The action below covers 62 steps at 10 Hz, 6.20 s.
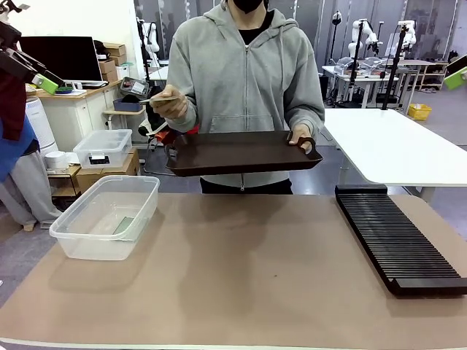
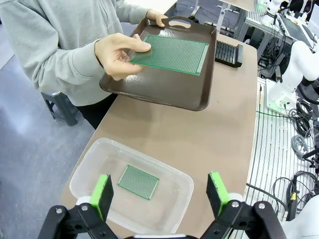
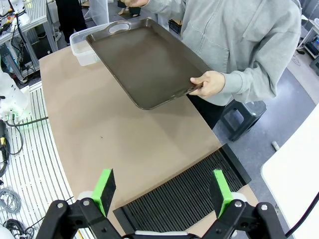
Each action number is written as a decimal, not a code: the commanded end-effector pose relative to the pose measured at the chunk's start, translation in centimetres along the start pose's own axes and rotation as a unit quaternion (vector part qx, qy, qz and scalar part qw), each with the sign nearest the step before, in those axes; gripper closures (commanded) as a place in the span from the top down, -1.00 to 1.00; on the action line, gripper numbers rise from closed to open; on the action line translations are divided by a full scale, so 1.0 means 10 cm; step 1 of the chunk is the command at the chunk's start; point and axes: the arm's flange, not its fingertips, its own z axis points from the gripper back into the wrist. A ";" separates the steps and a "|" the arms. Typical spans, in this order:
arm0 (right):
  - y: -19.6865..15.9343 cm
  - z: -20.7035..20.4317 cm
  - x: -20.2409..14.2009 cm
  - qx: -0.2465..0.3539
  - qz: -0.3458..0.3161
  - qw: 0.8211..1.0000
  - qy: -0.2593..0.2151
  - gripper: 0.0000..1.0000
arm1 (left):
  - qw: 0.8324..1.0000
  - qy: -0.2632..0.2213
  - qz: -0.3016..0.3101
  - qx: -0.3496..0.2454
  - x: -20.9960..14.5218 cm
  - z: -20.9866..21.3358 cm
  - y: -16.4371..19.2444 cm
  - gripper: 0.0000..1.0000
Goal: Sort PCBs into racks and boxes based on the side picked up.
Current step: Pick up the Blank PCB handed by the Human.
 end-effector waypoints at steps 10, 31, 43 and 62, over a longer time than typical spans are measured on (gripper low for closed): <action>0.01 -0.02 0.00 0.008 0.004 1.000 -0.005 1.00 | 1.000 0.007 -0.002 -0.002 0.00 0.00 0.00 1.00; 0.01 -0.02 0.00 0.008 0.004 1.000 -0.005 1.00 | 0.758 -0.008 0.600 -0.253 -0.12 -0.93 0.68 1.00; 0.01 -0.02 0.00 0.008 0.004 1.000 -0.005 1.00 | 0.751 -0.076 0.550 -0.358 0.14 -2.23 0.57 1.00; 0.01 -0.02 0.00 0.008 0.004 1.000 -0.005 1.00 | 0.776 -0.035 0.517 -0.360 0.20 -2.36 0.39 -1.00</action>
